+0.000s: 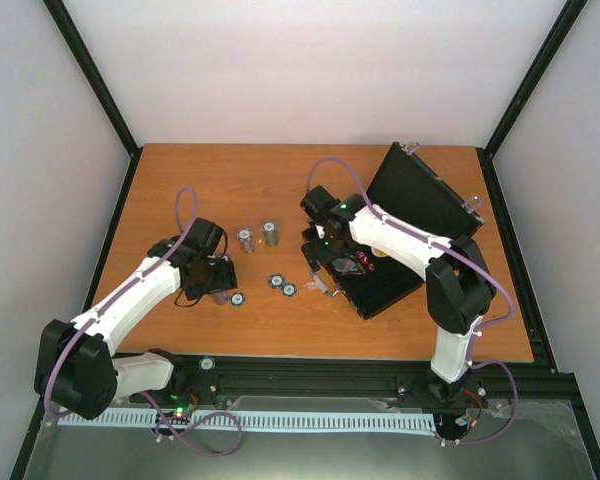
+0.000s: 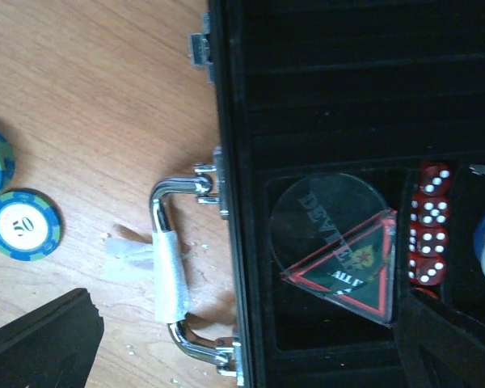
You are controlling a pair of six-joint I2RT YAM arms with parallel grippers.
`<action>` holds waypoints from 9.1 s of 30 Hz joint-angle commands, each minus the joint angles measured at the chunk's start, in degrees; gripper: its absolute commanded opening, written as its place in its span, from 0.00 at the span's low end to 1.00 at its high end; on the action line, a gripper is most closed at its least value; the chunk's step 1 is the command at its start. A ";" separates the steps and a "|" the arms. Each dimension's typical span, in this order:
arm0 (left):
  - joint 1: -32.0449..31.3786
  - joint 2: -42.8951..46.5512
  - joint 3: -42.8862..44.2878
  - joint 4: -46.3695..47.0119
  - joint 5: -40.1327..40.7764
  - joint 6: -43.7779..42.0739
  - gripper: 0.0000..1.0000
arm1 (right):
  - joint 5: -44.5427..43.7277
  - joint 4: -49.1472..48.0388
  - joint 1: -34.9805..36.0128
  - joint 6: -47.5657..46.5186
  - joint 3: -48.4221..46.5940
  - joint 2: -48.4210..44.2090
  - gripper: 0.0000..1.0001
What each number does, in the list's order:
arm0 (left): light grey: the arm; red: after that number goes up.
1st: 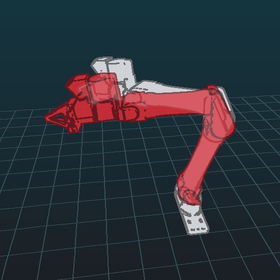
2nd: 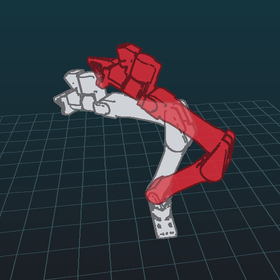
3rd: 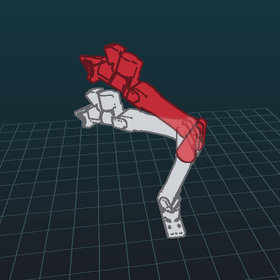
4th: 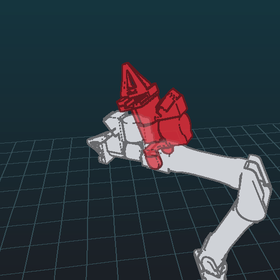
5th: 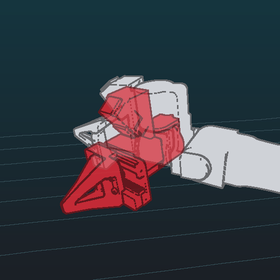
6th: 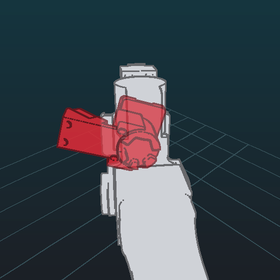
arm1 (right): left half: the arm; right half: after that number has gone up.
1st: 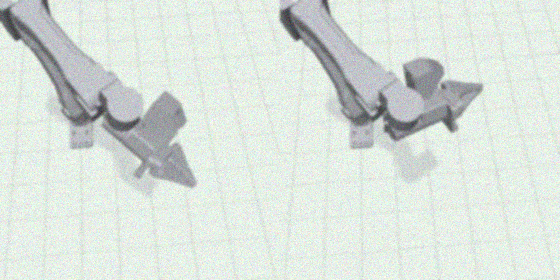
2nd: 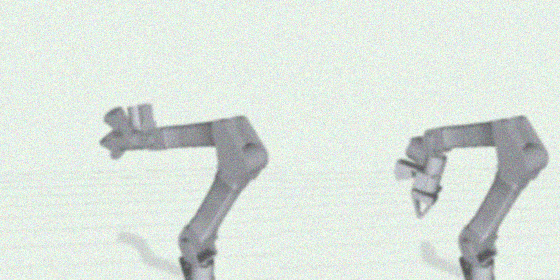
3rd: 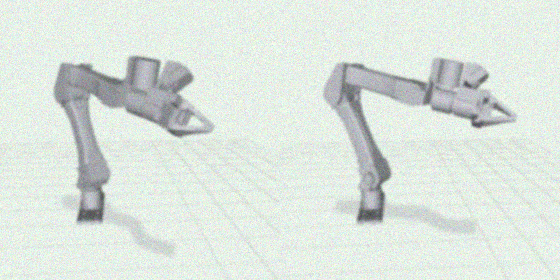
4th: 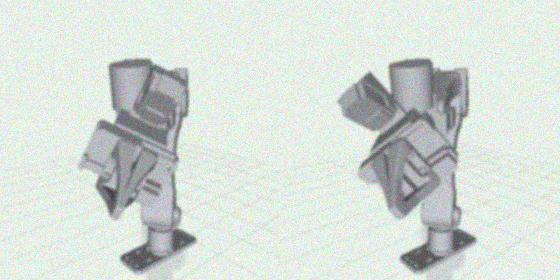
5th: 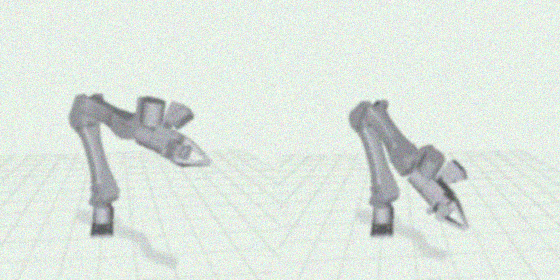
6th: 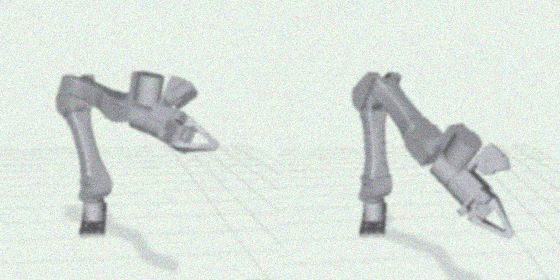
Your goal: Pack up texas hold em set
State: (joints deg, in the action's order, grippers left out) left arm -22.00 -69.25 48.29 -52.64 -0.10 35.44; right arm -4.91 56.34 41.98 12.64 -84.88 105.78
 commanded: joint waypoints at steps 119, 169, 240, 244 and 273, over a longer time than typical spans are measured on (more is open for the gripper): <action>-19.12 -56.44 43.20 58.62 -20.71 40.94 0.58 | 6.93 -8.88 -31.52 -5.35 15.69 -15.38 1.00; -8.58 -3.63 14.85 5.30 -5.07 17.80 1.00 | 26.51 -13.73 -15.15 -0.76 7.89 -7.41 0.99; -8.32 -8.76 -9.33 17.55 -0.17 20.18 0.79 | 11.75 -4.72 -9.02 -7.51 -3.68 -4.18 1.00; -8.32 -11.91 -9.11 19.59 -0.68 18.86 0.80 | 11.29 -4.36 -9.02 -7.48 -3.36 -4.49 1.00; -8.30 -18.19 -5.23 9.98 -2.11 13.95 0.60 | 11.06 -4.37 -9.11 -9.19 2.81 -7.34 1.00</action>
State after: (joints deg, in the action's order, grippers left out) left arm -30.57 -85.95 44.77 -38.79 -0.27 49.84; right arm 6.33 52.07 32.42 4.49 -82.96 100.18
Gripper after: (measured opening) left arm 0.606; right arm 0.999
